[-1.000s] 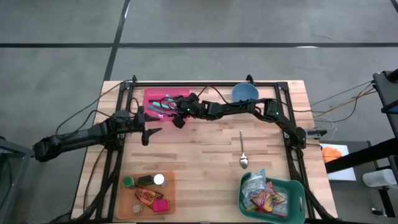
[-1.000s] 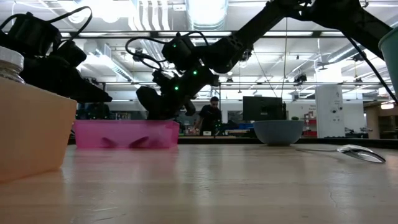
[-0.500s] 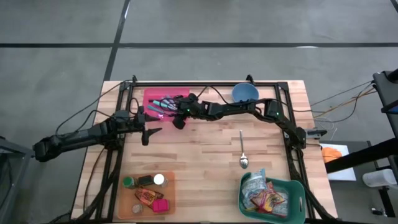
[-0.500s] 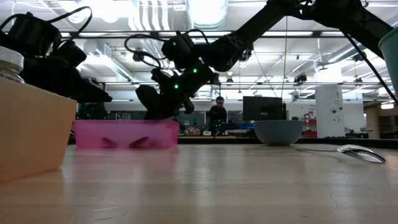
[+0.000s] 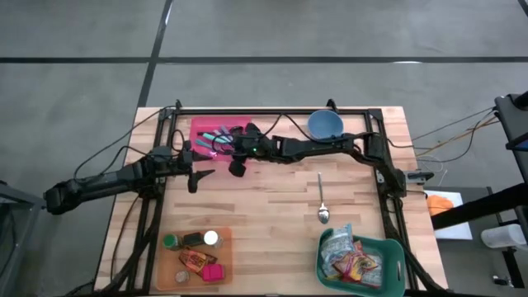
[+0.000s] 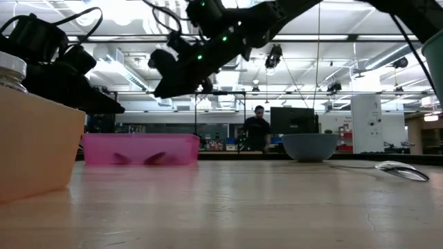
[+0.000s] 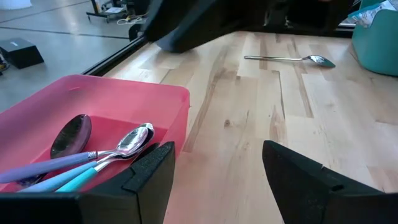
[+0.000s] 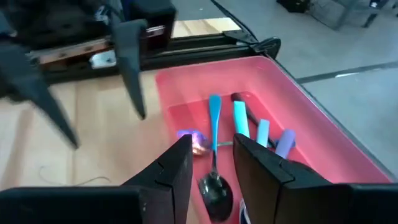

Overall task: Pick & Place Food Item
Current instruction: Put the silver spoon into the pink bin

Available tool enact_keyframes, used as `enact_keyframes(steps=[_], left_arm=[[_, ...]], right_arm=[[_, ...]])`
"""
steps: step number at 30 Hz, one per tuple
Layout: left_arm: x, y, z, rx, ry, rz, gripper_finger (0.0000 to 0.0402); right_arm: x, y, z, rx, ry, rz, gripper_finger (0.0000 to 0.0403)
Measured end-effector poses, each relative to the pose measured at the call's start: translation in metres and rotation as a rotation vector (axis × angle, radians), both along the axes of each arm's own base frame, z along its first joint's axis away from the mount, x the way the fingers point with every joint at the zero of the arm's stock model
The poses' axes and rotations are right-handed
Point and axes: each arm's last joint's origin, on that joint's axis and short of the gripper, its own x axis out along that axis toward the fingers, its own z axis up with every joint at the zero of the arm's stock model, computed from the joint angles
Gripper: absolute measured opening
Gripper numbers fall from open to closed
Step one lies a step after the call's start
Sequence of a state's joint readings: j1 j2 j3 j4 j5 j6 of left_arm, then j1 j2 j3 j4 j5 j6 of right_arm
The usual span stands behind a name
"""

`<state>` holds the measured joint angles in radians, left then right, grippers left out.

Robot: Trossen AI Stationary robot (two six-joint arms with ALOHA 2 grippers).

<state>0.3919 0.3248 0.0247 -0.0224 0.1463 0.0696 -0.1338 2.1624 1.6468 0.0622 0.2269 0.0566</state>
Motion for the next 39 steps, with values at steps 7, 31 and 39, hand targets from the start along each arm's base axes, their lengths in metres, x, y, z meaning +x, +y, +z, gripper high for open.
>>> enact_keyframes(steps=[7, 31, 39], left_arm=[[0.0, 0.0, 0.0, 0.0, 0.0, 0.0, 0.0243], [0.0, 0.0, 0.0, 0.0, 0.0, 0.0, 0.0243], [0.0, 0.0, 0.0, 0.0, 0.0, 0.0, 0.0243]], right_arm=[[-0.027, 0.032, 0.011, -0.003, 0.023, 0.046, 0.0111], [-0.169, 0.105, 0.003, 0.443, 0.207, -0.301, 0.0111], [-0.201, 0.116, 0.002, 0.654, 0.366, -0.509, 0.0111]])
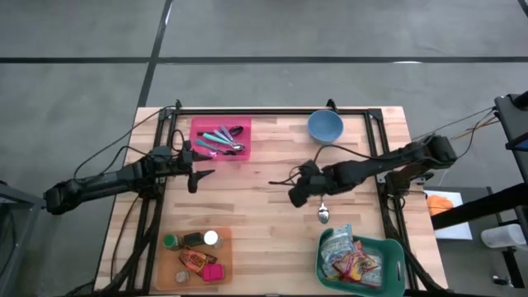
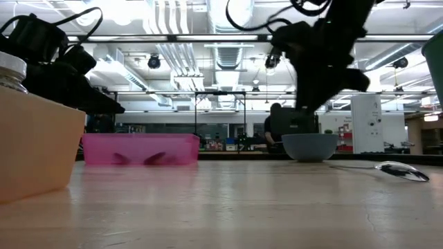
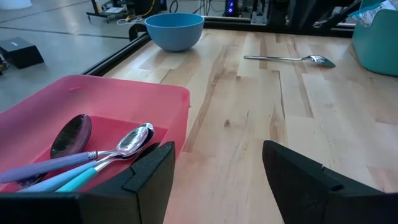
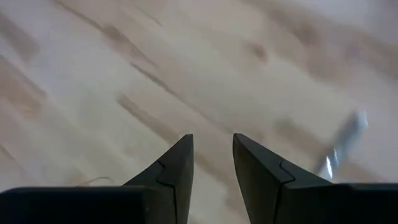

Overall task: Pick & Place Food Item
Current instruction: Put the silver spoon into the pink bin

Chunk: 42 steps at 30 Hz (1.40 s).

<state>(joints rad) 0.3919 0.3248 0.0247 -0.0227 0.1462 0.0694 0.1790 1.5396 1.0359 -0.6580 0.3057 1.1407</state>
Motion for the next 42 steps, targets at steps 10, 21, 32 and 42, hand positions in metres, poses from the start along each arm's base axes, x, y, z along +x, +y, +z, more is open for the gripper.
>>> enact_keyframes(steps=[10, 21, 32, 42], left_arm=[[0.0, 0.0, 0.0, 0.0, 0.0, 0.0, 0.0243], [0.0, 0.0, 0.0, 0.0, 0.0, 0.0, 0.0243], [0.0, 0.0, 0.0, 0.0, 0.0, 0.0, 0.0243], [0.0, 0.0, 0.0, 0.0, 0.0, 0.0, 0.0243]], right_arm=[[-0.018, 0.016, 0.012, 0.107, 0.222, -0.205, 0.0111], [-0.027, 0.026, -0.009, 0.184, 0.242, -0.328, 0.0111], [-0.035, 0.025, -0.042, 0.244, 0.214, -0.366, 0.0112], [-0.041, 0.023, -0.055, 0.248, 0.207, -0.366, 0.0112]])
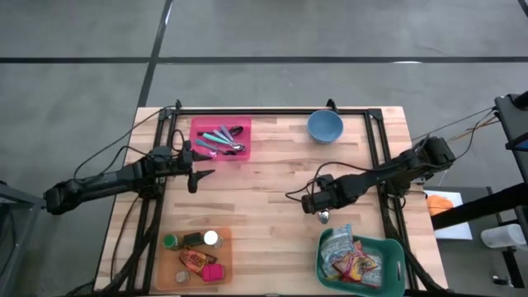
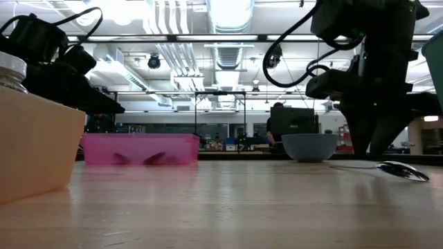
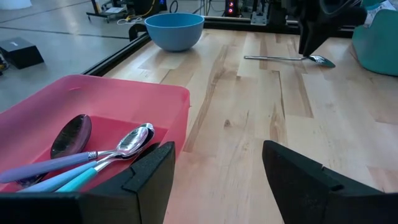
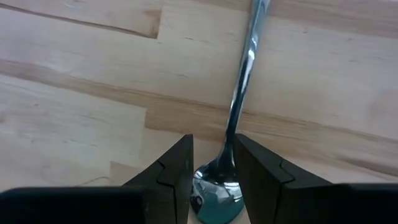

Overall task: Pick & Place Food Item
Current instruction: Put the silver spoon into the pink bin

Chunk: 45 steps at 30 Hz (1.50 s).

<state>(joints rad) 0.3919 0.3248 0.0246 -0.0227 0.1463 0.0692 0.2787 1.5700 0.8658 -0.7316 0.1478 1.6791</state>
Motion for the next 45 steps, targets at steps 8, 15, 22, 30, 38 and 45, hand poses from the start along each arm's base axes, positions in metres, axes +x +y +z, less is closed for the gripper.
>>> enact_keyframes(steps=[8, 15, 22, 30, 38, 45], left_arm=[[0.0, 0.0, 0.0, 0.0, 0.0, 0.0, 0.0243], [0.0, 0.0, 0.0, 0.0, 0.0, 0.0, 0.0243], [0.0, 0.0, 0.0, 0.0, 0.0, 0.0, 0.0243], [0.0, 0.0, 0.0, 0.0, 0.0, 0.0, 0.0243], [0.0, 0.0, 0.0, 0.0, 0.0, 0.0, 0.0243], [0.0, 0.0, 0.0, 0.0, 0.0, 0.0, 0.0243]], right_arm=[[-0.006, -0.002, -0.015, 0.005, -0.021, -0.009, 0.0112], [-0.009, -0.003, -0.019, -0.006, -0.014, -0.009, 0.0112], [-0.007, -0.003, -0.029, -0.016, 0.024, -0.023, 0.0108], [-0.008, -0.003, -0.031, -0.018, 0.046, -0.026, 0.0041], [-0.009, -0.003, -0.03, -0.014, 0.043, -0.026, 0.0013], [-0.009, -0.003, -0.028, -0.014, 0.036, -0.026, 0.0012]])
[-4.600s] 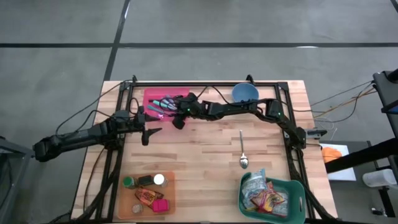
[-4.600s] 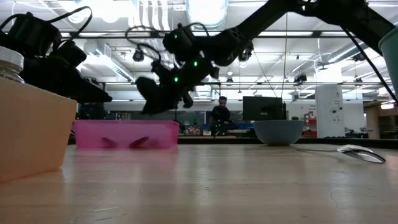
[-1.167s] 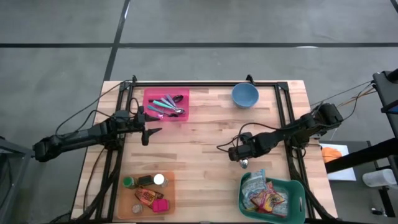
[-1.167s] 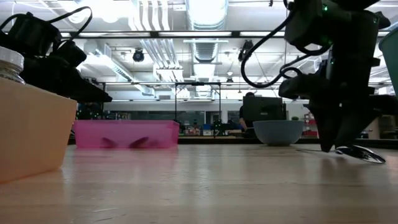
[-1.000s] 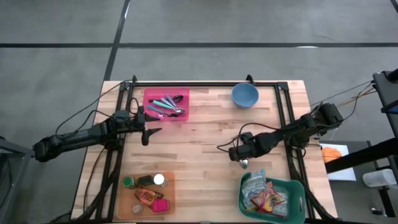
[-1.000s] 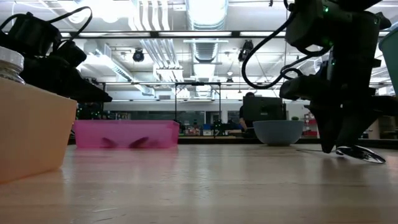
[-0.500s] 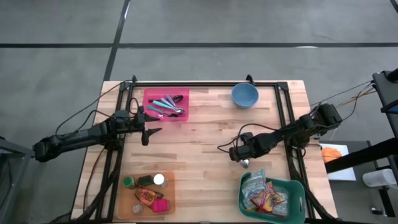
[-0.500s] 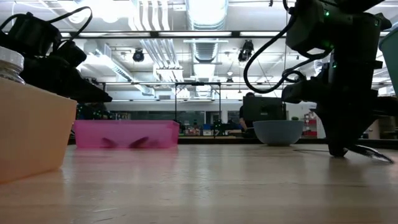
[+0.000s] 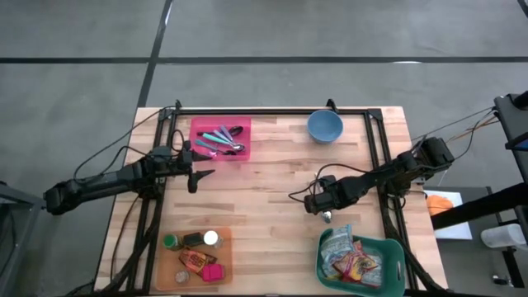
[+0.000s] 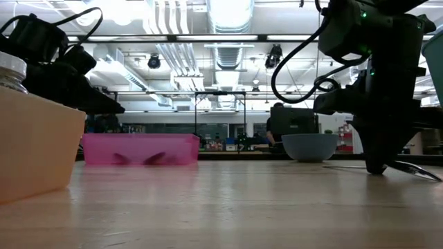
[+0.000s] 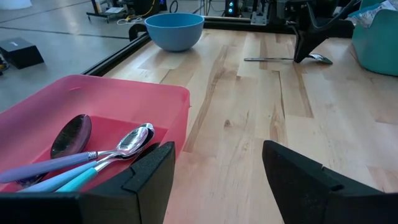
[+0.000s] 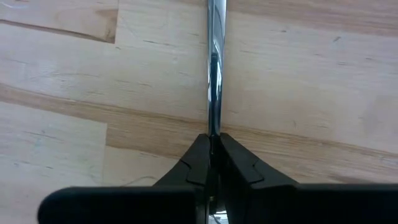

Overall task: Pick & Place Food Item
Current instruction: Put the silver spoon into the pink bin

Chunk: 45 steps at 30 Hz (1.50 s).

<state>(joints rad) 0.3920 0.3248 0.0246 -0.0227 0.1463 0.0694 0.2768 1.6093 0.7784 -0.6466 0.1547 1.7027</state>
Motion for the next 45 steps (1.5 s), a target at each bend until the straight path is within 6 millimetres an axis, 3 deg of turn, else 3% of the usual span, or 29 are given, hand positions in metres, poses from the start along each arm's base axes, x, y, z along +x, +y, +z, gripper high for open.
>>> enact_keyframes(steps=[18, 25, 36, 45], left_arm=[[0.0, 0.0, 0.0, 0.0, 0.0, 0.0, 0.0243], [0.0, 0.0, 0.0, 0.0, 0.0, 0.0, 0.0243], [0.0, 0.0, 0.0, 0.0, 0.0, 0.0, 0.0243], [0.0, 0.0, 0.0, 0.0, 0.0, 0.0, 0.0243]], right_arm=[[0.011, 0.001, 0.018, -0.068, -0.055, 0.057, 0.0023], [0.028, 0.001, 0.045, -0.254, -0.113, 0.17, 0.0024], [0.065, 0.002, 0.104, -0.678, -0.253, 0.346, 0.0024], [0.091, -0.004, 0.123, -0.919, -0.336, 0.496, 0.0024]])
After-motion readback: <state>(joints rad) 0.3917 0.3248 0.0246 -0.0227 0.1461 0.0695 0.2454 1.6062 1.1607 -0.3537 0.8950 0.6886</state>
